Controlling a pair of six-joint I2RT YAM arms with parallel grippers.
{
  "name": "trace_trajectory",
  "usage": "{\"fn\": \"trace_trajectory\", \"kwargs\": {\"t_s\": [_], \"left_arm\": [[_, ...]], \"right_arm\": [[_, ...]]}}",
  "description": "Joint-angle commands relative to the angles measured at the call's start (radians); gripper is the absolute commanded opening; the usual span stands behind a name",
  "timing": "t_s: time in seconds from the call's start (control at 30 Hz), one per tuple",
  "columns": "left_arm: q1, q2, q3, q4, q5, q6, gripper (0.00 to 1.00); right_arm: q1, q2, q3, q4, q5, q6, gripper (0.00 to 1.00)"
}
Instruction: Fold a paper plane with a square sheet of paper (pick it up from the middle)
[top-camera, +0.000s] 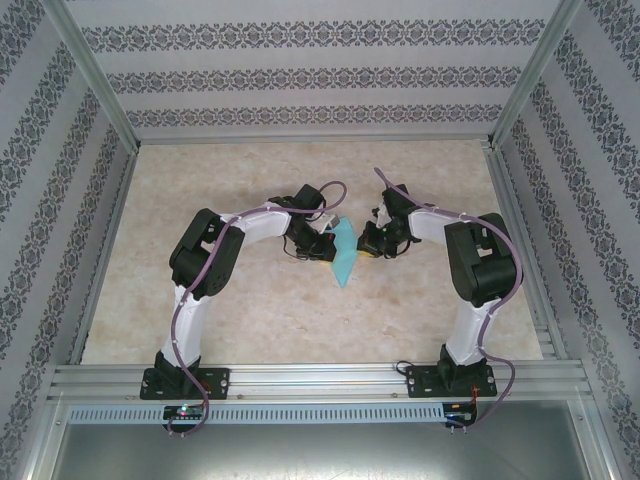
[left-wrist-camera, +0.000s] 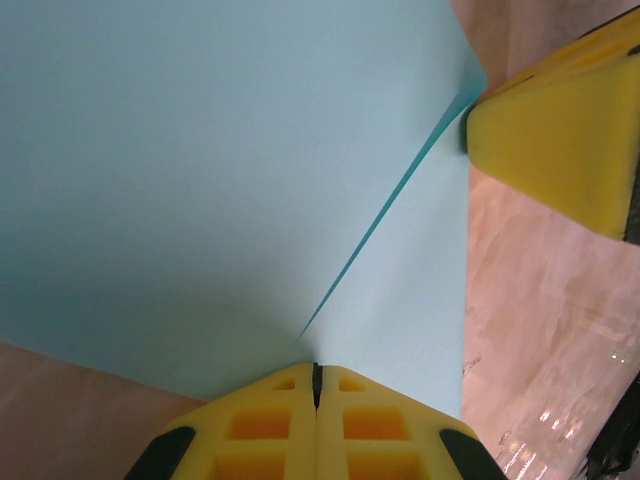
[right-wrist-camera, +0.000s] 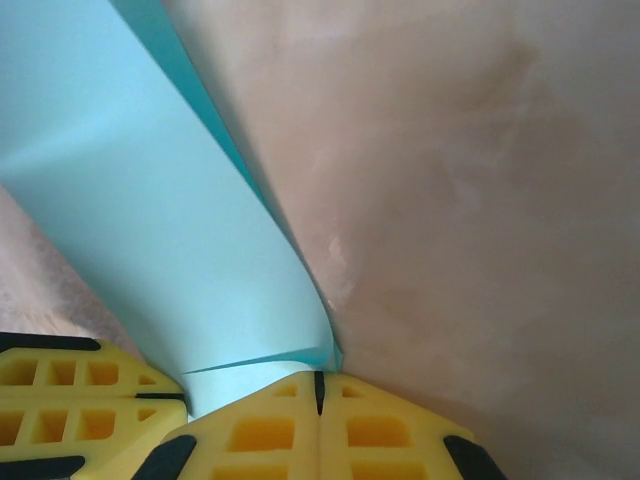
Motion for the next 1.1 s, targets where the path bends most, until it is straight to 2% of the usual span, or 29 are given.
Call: {"fn": "trace_trajectory", "kwargs": {"t_s": [0.0,0.17,0.33,0.6,1.07], "left_arm": [[-0.008,0.077,-0.034,-0.101,-0.126,0.03,0.0],[-0.007,0.079,-0.035,-0.099,-0.126,0.031,0.0],[-0.007,0.079,-0.033,-0.098,-0.122,0.029,0.0],[-0.007,0.078,-0.032,-0.097,-0.115,0.028,0.0],[-0.007,0.082,-0.024,-0.103,-0.126,0.031,0.0]], "right_arm": [[-0.037,-0.033,-0.003,-0.028,0.115,-0.024,0.0],[-0.015,-0.11,-0.042,-0.017,0.075,-0.003,0.0],[0.066,-0.178,-0.115,0.075,0.019,0.086,0.0],[0.174,-0.108,-0.123,0.145,-0.017,0.15,0.0],[0.18,-0.108,-0.196,0.088,0.026,0.113,0.0]]}}
